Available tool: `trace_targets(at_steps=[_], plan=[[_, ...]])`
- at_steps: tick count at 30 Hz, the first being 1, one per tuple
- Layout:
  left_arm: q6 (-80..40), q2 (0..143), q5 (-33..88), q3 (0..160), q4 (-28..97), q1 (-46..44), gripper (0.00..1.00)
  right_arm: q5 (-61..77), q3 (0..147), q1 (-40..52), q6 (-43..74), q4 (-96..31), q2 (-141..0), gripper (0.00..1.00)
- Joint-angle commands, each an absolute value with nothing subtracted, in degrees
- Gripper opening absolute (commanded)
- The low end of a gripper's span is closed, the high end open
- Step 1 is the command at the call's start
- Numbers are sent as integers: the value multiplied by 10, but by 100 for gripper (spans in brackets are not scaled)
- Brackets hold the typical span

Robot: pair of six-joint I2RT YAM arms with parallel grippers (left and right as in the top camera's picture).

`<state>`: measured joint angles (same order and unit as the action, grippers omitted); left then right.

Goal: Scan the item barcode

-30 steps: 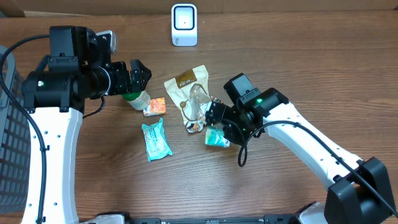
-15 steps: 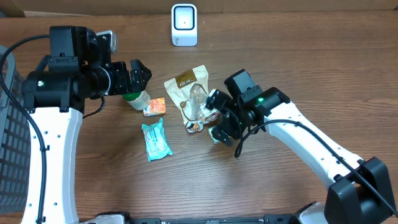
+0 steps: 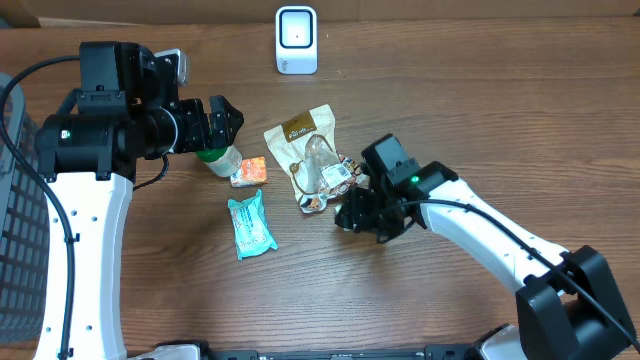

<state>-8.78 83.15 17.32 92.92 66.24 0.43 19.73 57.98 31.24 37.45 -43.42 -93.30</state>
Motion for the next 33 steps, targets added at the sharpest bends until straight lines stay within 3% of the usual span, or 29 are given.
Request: trace_targets(at_steps=[1, 13, 29, 31, 33], plan=[[-77, 825, 169, 927, 662, 4, 99, 165, 559, 316, 558, -420, -936, 50], [-77, 825, 169, 927, 662, 4, 100, 141, 501, 333, 642, -324, -936, 54], [-77, 825, 169, 927, 662, 4, 100, 106, 498, 338, 665, -270, -977, 53], [-77, 825, 169, 927, 662, 4, 99, 124, 498, 338, 665, -254, -993, 50], [-77, 825, 169, 927, 662, 4, 100, 135, 498, 338, 665, -249, -1001, 41]])
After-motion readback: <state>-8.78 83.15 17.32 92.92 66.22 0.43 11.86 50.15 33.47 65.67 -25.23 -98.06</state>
